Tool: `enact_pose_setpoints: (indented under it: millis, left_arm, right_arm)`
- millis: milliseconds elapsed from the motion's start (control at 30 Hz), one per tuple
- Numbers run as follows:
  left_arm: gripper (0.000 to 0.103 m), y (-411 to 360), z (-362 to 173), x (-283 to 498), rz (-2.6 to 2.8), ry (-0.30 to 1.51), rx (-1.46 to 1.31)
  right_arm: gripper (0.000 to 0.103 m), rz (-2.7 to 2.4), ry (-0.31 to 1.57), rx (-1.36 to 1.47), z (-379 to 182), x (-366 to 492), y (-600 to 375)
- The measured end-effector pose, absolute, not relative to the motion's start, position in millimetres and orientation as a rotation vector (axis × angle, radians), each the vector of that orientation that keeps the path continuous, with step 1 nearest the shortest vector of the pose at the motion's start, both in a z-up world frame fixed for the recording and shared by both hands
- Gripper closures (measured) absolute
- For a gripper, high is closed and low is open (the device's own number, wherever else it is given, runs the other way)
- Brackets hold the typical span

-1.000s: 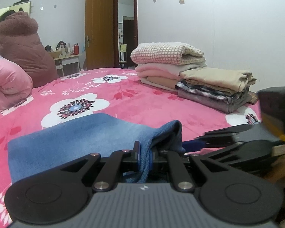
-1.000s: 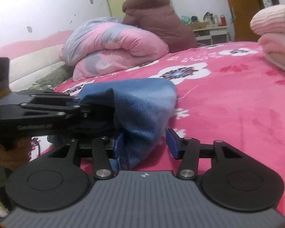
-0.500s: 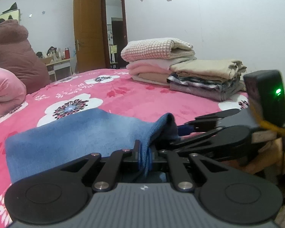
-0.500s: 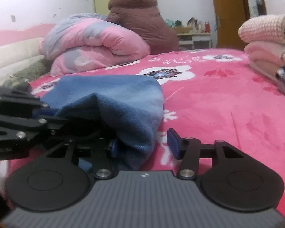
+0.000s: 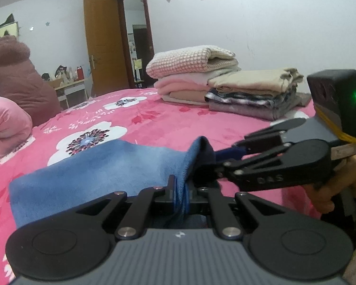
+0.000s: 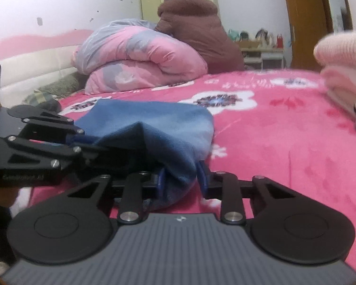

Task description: Fold clothes

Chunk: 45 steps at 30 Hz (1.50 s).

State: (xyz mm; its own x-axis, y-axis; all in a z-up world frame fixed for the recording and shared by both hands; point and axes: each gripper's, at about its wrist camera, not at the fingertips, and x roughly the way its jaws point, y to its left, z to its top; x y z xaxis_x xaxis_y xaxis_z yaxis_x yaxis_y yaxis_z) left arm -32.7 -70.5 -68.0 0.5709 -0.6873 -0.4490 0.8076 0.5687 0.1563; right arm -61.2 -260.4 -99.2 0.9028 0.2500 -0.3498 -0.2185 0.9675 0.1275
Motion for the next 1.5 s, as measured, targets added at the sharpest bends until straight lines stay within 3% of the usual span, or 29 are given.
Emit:
enact_pose_setpoints:
  millis: [133, 267, 400, 533, 767, 867, 1000, 1133, 1500]
  left_arm:
    - [0.096, -76.7, -80.2, -41.3, -0.899, 0.331, 0.481]
    - [0.096, -83.3, -87.1, -48.4, -0.882, 0.285, 0.571]
    - [0.096, -83.6, -90.1, -50.2, -0.873, 0.271, 0.590]
    - [0.096, -85.4, -92.7, -54.0, -0.867, 0.249, 0.630]
    - [0.096, -87.2, -89.7, -56.5, -0.863, 0.240, 0.678]
    - [0.094, -82.0, -84.1, -55.2, -0.877, 0.284, 0.649]
    - [0.088, -62.7, -63.8, -54.6, -0.910, 0.357, 0.501]
    - [0.080, -48.4, -41.6, -46.6, -0.927, 0.391, 0.307]
    - [0.078, -87.7, -86.0, -34.1, -0.865, 0.404, 0.477]
  right_arm:
    - [0.077, 0.207, 0.394, 0.169, -111.4, -56.6, -264.1]
    - [0.059, 0.139, 0.408, 0.122, -113.4, -61.0, -261.5]
    - [0.058, 0.140, 0.411, -0.008, -100.8, -78.6, -259.4]
    - [0.061, 0.187, 0.383, -0.073, -80.5, -99.3, -269.2]
    - [0.077, 0.311, 0.279, 0.135, -54.3, -74.0, -273.3]
    - [0.085, 0.332, 0.414, 0.202, -84.1, -56.8, -276.3]
    - [0.086, 0.348, 0.419, 0.425, -109.8, -61.9, -301.6]
    - [0.087, 0.346, 0.402, 0.476, -117.0, -65.5, -304.3]
    - [0.087, 0.297, 0.378, 0.271, -119.9, -82.3, -279.3]
